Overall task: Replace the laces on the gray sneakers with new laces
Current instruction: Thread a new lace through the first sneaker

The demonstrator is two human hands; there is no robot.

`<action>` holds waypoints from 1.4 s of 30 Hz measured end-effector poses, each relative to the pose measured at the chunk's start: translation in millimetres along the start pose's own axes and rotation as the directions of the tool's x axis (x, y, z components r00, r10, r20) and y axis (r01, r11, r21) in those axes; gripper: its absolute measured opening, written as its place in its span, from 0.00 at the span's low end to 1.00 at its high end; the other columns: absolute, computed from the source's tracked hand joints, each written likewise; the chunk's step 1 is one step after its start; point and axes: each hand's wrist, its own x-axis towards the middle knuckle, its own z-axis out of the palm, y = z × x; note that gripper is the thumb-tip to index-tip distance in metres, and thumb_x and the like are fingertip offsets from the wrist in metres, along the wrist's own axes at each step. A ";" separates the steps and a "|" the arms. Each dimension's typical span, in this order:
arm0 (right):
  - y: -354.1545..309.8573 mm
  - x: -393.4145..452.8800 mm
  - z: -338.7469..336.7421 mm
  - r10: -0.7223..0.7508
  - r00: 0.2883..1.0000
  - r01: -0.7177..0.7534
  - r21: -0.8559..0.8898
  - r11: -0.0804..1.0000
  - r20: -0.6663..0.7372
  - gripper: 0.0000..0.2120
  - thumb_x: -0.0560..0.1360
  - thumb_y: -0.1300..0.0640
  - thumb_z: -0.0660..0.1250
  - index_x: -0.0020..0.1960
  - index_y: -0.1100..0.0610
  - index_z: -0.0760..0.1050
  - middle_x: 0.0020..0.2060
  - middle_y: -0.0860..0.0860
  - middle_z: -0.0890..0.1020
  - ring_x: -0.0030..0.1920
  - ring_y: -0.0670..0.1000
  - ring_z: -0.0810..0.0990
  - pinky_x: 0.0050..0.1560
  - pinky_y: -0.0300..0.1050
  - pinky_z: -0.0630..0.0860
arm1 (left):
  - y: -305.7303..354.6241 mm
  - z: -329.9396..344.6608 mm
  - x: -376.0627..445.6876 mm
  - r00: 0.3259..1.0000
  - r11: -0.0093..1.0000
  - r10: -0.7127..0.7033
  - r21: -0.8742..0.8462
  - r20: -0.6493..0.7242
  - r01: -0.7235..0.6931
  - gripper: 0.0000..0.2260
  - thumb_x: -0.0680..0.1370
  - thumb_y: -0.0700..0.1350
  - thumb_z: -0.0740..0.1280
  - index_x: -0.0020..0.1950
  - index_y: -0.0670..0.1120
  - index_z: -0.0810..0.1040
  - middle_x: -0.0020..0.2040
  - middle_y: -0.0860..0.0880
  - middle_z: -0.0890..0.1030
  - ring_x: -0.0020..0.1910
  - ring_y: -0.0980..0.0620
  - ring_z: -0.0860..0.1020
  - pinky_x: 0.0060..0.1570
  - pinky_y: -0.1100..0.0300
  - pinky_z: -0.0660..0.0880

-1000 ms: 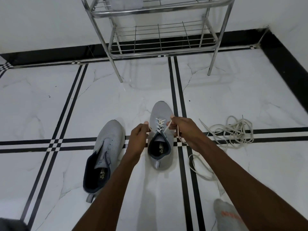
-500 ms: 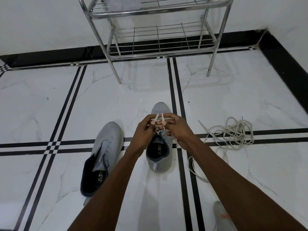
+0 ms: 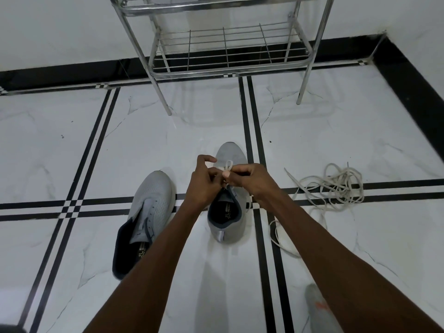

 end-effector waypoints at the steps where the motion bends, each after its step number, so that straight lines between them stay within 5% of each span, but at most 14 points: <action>1: 0.7 0.4 1.1 0.003 0.999 -0.002 0.024 1.000 -0.044 0.10 0.75 0.54 0.75 0.53 0.58 0.85 0.44 0.55 0.87 0.48 0.54 0.86 0.54 0.44 0.82 | -0.6 0.3 -0.2 1.000 1.000 0.012 0.020 0.017 -0.012 0.18 0.81 0.41 0.69 0.67 0.48 0.65 0.44 0.49 0.87 0.41 0.53 0.85 0.47 0.59 0.81; 4: 3.6 1.9 5.2 0.071 0.984 -0.036 0.216 0.976 -0.160 0.11 0.74 0.58 0.76 0.52 0.63 0.84 0.45 0.60 0.87 0.46 0.59 0.87 0.54 0.50 0.83 | -3.0 1.9 -3.0 0.998 1.000 -0.009 0.028 0.056 0.007 0.23 0.81 0.43 0.70 0.72 0.49 0.64 0.45 0.50 0.87 0.44 0.55 0.85 0.50 0.62 0.79; 7: 5.4 2.4 2.5 0.046 0.993 -0.020 0.225 0.974 -0.108 0.11 0.75 0.61 0.74 0.56 0.65 0.83 0.48 0.62 0.86 0.46 0.58 0.86 0.52 0.47 0.83 | -2.6 0.1 -6.6 0.995 0.989 -0.094 -0.114 0.031 0.097 0.22 0.81 0.41 0.69 0.71 0.51 0.65 0.48 0.49 0.87 0.46 0.56 0.85 0.46 0.66 0.79; 10: 4.1 6.3 -5.7 -0.117 0.993 0.111 -0.173 0.979 -0.026 0.08 0.75 0.60 0.73 0.54 0.60 0.85 0.47 0.54 0.87 0.47 0.53 0.86 0.52 0.46 0.83 | -3.6 -1.5 -7.7 0.985 0.959 -0.173 -0.224 0.027 0.174 0.21 0.80 0.39 0.71 0.68 0.49 0.67 0.51 0.47 0.86 0.47 0.55 0.85 0.46 0.63 0.81; 13: 1.0 11.1 -11.6 -0.212 0.973 0.223 -0.591 0.775 0.090 0.05 0.75 0.60 0.73 0.49 0.55 0.87 0.45 0.51 0.84 0.46 0.52 0.82 0.49 0.48 0.80 | -7.5 -1.3 -4.6 0.980 0.958 -0.195 -0.210 0.026 0.196 0.18 0.80 0.39 0.71 0.66 0.47 0.70 0.51 0.46 0.87 0.51 0.49 0.85 0.55 0.52 0.82; 17: -3.0 6.8 -5.6 -0.295 0.955 0.227 -0.748 0.623 0.045 0.05 0.71 0.60 0.76 0.47 0.56 0.87 0.44 0.53 0.84 0.44 0.52 0.80 0.42 0.40 0.74 | -7.3 -3.6 -4.1 0.983 0.961 -0.179 -0.206 0.042 0.184 0.13 0.81 0.40 0.69 0.65 0.47 0.73 0.50 0.49 0.87 0.51 0.52 0.85 0.53 0.56 0.81; 24: 6.0 3.2 7.7 -0.421 0.884 0.261 -0.533 0.805 -0.203 0.09 0.67 0.55 0.80 0.39 0.57 0.82 0.35 0.48 0.82 0.35 0.45 0.80 0.37 0.35 0.77 | -8.3 -6.9 -3.8 0.992 0.982 -0.067 -0.168 0.107 0.084 0.21 0.81 0.35 0.67 0.71 0.51 0.73 0.57 0.51 0.86 0.55 0.53 0.84 0.56 0.59 0.80; 31: 6.3 2.7 1.7 -0.308 0.920 0.200 -0.383 0.902 -0.243 0.08 0.68 0.54 0.80 0.43 0.56 0.85 0.38 0.47 0.86 0.40 0.46 0.85 0.44 0.43 0.83 | -6.5 -7.3 3.8 0.996 0.999 -0.045 0.010 0.073 0.044 0.08 0.81 0.42 0.69 0.58 0.47 0.86 0.53 0.51 0.86 0.54 0.50 0.83 0.57 0.56 0.79; 35: 12.1 -2.7 -16.5 -0.132 0.954 0.062 -0.257 0.964 -0.268 0.09 0.65 0.53 0.82 0.42 0.55 0.86 0.37 0.48 0.87 0.42 0.48 0.86 0.46 0.43 0.82 | -9.2 -7.7 -0.3 0.998 0.987 0.025 0.163 -0.063 -0.015 0.05 0.79 0.40 0.71 0.50 0.45 0.88 0.44 0.51 0.86 0.43 0.52 0.84 0.46 0.61 0.81; 39: 40.5 -13.4 -46.2 0.146 0.900 -0.195 -0.081 0.977 -0.410 0.11 0.62 0.54 0.84 0.40 0.57 0.86 0.36 0.52 0.87 0.43 0.52 0.86 0.46 0.46 0.81 | -31.2 -14.7 -14.3 0.984 0.962 -0.067 0.250 -0.163 0.107 0.04 0.77 0.39 0.72 0.47 0.44 0.88 0.41 0.48 0.86 0.38 0.52 0.83 0.45 0.57 0.81; 42: 46.5 -18.9 -43.3 0.221 0.886 -0.253 -0.026 0.967 -0.409 0.10 0.65 0.57 0.83 0.40 0.59 0.84 0.37 0.54 0.86 0.40 0.52 0.83 0.38 0.45 0.79 | -41.3 -8.0 -20.7 0.975 0.970 -0.136 0.176 -0.177 0.168 0.03 0.76 0.39 0.74 0.46 0.44 0.88 0.40 0.47 0.86 0.38 0.49 0.84 0.46 0.50 0.84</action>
